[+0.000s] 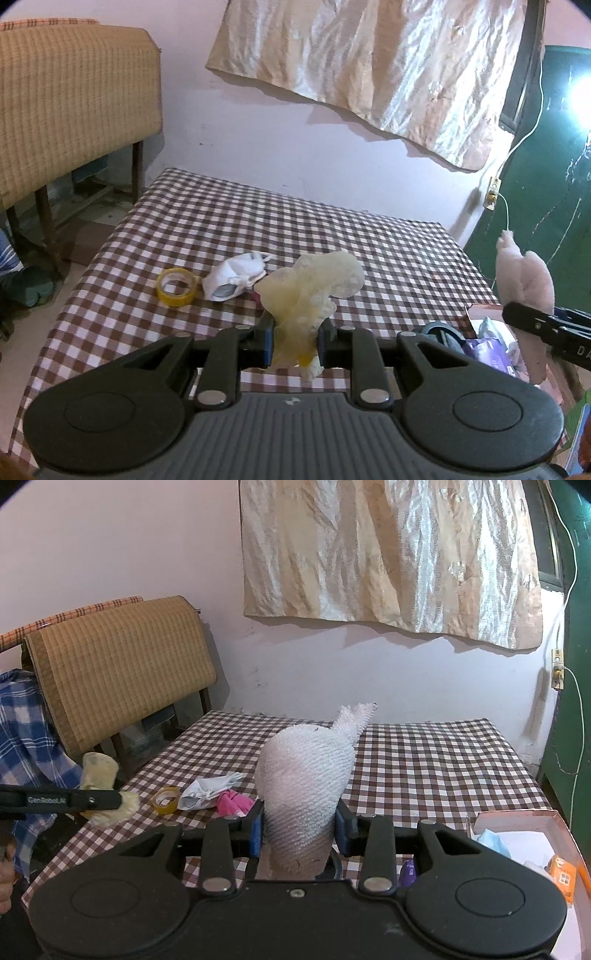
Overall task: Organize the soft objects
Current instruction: 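Carry the yellow glove and white mesh sock over the pink-rimmed box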
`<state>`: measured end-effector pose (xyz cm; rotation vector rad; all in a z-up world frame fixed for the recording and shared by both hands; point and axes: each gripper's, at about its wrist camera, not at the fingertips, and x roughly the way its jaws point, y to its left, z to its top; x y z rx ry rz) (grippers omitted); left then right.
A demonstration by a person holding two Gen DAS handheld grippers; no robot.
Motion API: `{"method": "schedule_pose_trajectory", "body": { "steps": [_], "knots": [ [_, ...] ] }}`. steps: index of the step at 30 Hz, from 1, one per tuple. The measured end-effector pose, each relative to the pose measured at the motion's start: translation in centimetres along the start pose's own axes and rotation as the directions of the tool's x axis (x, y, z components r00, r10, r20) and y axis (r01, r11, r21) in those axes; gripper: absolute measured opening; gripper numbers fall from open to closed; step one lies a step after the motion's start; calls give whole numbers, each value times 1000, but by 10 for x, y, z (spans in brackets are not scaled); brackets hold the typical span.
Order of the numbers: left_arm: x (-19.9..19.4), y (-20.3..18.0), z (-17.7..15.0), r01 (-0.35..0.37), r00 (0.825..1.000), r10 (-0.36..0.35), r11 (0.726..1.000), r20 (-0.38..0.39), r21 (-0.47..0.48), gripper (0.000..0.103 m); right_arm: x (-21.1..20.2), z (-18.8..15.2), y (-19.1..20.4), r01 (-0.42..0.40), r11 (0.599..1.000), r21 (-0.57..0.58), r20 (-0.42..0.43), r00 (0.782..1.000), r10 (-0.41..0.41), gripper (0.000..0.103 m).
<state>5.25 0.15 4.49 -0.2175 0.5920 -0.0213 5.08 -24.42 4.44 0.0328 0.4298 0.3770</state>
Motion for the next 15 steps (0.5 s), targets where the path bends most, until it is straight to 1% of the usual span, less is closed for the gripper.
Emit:
{"method": "schedule_pose_trajectory", "body": {
  "steps": [10,15],
  "knots": [
    [11,-34,5,31,1000,-31,998,1,56,24,4,4,-6,-10,1000,-17,-2,1000,10,45],
    [16,-49,7,55,998,-55,995,-1,77,24,2,5,-12,-3,1000,-20,2,1000,3,45]
  ]
}}
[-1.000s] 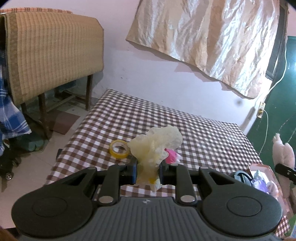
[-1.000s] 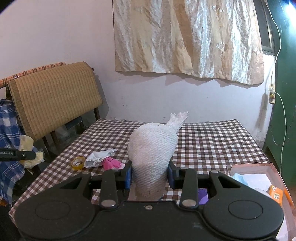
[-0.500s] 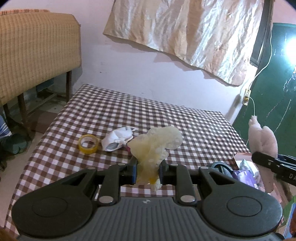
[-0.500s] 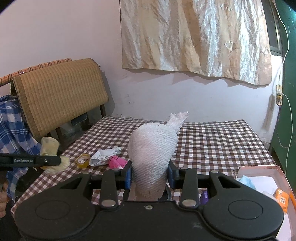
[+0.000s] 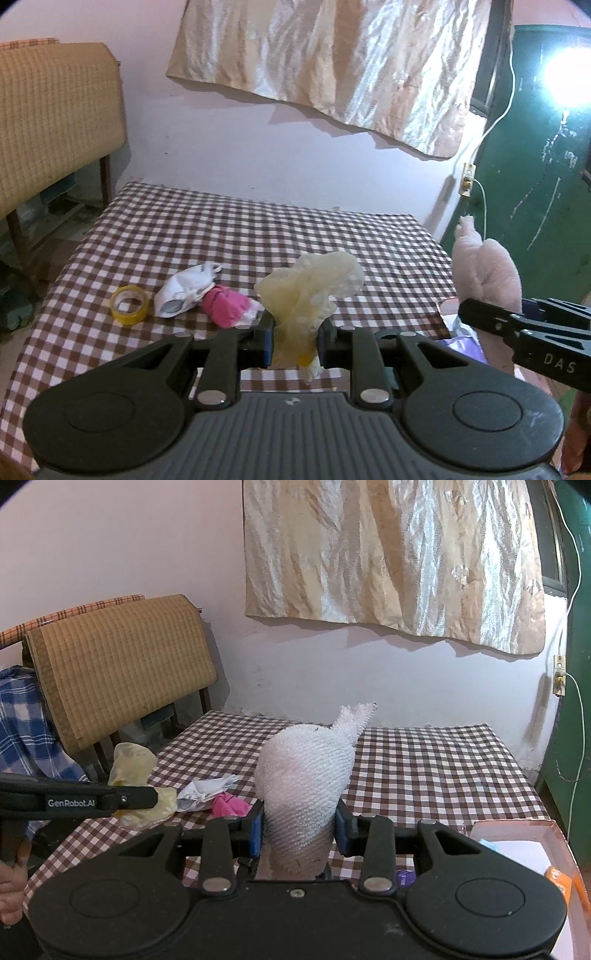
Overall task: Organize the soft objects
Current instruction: 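Carry the yellow glove and white mesh sock over the pink-rimmed box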
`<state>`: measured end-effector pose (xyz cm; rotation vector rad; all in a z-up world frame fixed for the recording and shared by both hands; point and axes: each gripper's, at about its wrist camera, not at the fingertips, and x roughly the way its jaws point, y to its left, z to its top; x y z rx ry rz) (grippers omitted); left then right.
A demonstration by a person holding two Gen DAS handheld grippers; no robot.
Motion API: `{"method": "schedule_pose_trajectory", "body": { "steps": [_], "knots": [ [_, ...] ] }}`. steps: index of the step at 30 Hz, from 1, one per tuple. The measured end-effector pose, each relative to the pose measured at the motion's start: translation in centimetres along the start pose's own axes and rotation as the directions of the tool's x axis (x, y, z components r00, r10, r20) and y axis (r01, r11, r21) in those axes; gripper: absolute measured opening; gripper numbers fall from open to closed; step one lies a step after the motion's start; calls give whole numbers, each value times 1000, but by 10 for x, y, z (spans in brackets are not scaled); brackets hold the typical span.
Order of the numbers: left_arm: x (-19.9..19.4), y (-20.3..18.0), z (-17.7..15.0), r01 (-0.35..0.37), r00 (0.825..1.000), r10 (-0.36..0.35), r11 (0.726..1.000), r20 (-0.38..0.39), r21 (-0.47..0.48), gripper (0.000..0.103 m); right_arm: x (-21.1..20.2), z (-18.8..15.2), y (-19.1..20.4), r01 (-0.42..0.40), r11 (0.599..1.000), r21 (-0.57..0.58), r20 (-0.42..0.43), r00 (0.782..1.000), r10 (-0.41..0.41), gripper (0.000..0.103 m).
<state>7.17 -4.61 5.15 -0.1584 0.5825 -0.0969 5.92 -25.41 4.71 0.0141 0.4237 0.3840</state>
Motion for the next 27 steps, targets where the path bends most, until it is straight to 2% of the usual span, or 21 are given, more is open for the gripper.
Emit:
{"method": "schedule_pose_trajectory", "body": {
  "steps": [27],
  "knots": [
    [20,-41,1,77,997,-77,996,-16,38,24,-17,1,-44,105,994,9,-1,994,-105,45]
  ]
}}
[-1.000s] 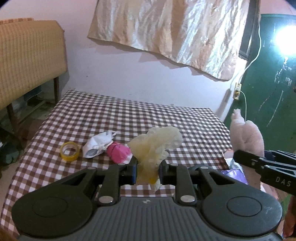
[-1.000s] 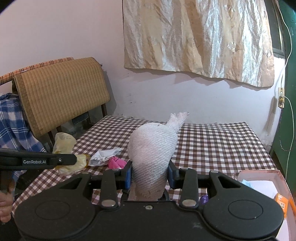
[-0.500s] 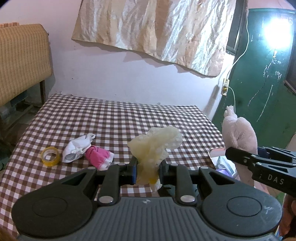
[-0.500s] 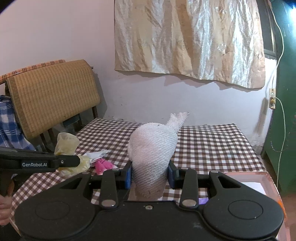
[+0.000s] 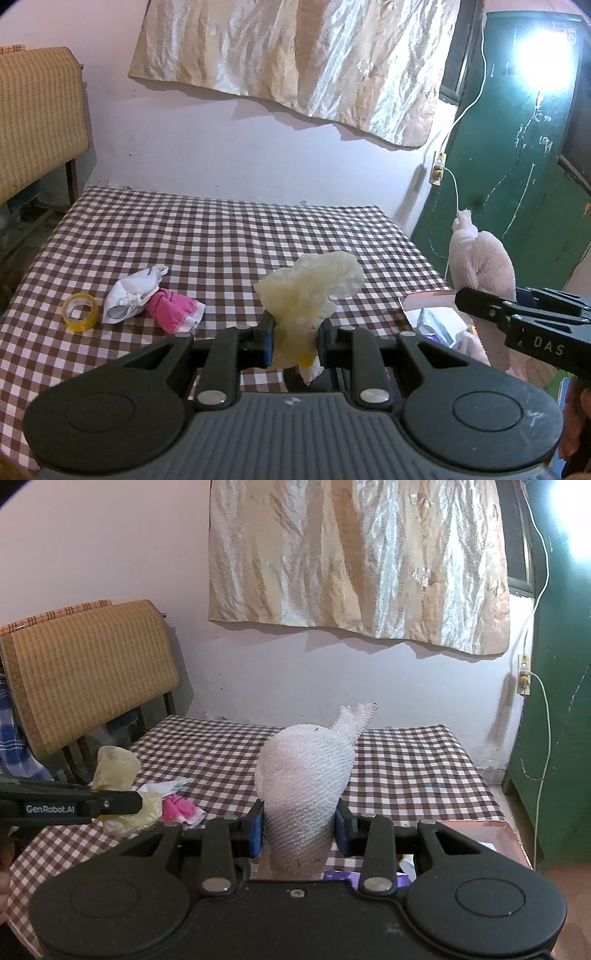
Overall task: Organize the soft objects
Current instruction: 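Carry the yellow glove and white mesh sock over the pink-rimmed box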
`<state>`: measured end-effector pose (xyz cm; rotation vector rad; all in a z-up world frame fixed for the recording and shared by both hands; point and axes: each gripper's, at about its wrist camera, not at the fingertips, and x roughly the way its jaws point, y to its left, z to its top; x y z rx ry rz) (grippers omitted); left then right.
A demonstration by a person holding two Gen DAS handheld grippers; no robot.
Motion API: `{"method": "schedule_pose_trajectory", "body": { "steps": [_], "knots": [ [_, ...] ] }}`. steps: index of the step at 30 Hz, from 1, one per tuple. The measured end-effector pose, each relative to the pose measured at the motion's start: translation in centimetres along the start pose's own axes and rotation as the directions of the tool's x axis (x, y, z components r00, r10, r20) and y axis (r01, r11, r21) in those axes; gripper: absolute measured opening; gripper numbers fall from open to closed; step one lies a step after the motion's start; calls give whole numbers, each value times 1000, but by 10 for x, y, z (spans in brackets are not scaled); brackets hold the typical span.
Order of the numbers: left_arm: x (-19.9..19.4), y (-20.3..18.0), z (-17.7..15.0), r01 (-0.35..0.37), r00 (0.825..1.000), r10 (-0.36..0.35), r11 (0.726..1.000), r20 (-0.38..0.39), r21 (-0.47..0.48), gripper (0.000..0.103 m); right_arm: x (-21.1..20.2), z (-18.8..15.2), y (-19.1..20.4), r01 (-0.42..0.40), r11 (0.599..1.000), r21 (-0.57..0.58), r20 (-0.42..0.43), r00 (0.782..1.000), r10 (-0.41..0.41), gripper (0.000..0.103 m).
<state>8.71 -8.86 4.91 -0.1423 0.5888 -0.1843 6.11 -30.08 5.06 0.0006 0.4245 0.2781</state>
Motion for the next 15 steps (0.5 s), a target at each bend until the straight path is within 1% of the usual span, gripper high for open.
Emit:
{"method": "schedule_pose_trajectory", "body": {
  "steps": [15],
  "knots": [
    [9,-19,-2,39,999,-38,999,-15,23,24,-7,-4,-17,44,999,19,-11,999,-44,45]
  ]
}}
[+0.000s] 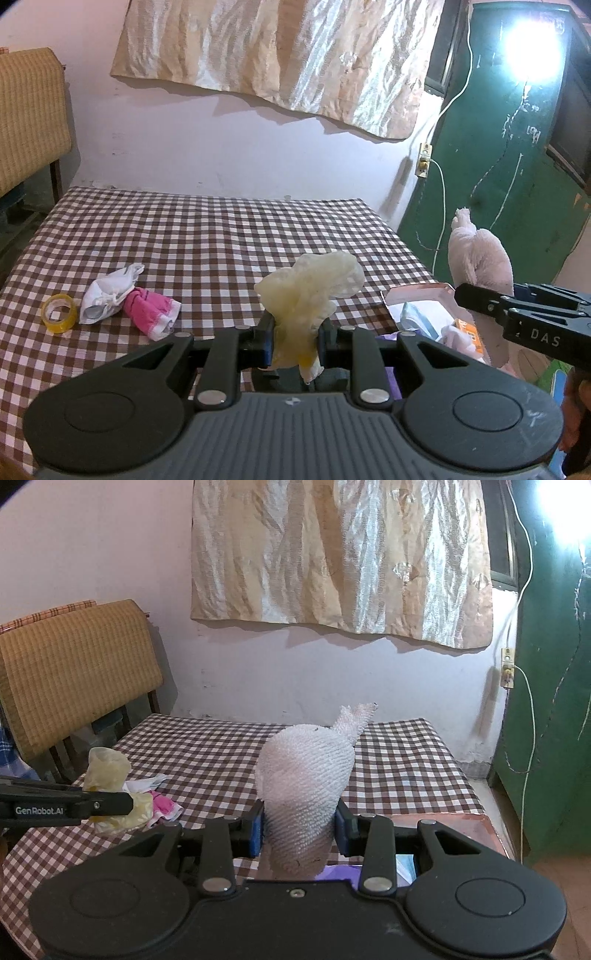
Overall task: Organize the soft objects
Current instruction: 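Carry the yellow glove and white mesh sock over the pink-rimmed box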
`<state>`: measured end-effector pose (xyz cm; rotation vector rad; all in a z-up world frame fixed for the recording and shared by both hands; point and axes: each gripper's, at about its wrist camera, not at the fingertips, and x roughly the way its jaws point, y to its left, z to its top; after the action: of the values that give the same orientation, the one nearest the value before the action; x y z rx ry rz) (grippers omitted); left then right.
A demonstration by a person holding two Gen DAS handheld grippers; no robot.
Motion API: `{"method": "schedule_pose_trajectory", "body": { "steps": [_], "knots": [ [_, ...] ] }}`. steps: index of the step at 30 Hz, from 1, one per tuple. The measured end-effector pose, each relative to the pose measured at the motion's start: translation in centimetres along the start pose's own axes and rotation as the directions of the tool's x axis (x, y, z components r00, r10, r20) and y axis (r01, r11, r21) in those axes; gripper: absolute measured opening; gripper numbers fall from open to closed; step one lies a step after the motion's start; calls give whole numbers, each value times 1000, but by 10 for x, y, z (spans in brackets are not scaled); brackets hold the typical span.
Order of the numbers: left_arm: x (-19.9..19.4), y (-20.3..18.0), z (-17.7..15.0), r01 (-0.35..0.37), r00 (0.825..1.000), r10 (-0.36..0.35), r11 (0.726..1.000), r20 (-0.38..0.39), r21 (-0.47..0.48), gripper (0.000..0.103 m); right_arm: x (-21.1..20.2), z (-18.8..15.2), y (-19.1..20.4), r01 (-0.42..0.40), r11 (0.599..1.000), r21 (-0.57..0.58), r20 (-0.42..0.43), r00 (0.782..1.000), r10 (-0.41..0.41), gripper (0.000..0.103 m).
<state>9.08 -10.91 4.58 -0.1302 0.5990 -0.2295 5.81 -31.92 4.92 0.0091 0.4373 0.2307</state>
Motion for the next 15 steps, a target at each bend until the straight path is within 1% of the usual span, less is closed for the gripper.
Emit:
{"method": "schedule_pose_trajectory", "body": {
  "steps": [15],
  "knots": [
    [13,-23,-1,48,999,-47,998,-17,28,24,-3,-5,-18,44,999,24,-8,999,-44,45]
  ]
}}
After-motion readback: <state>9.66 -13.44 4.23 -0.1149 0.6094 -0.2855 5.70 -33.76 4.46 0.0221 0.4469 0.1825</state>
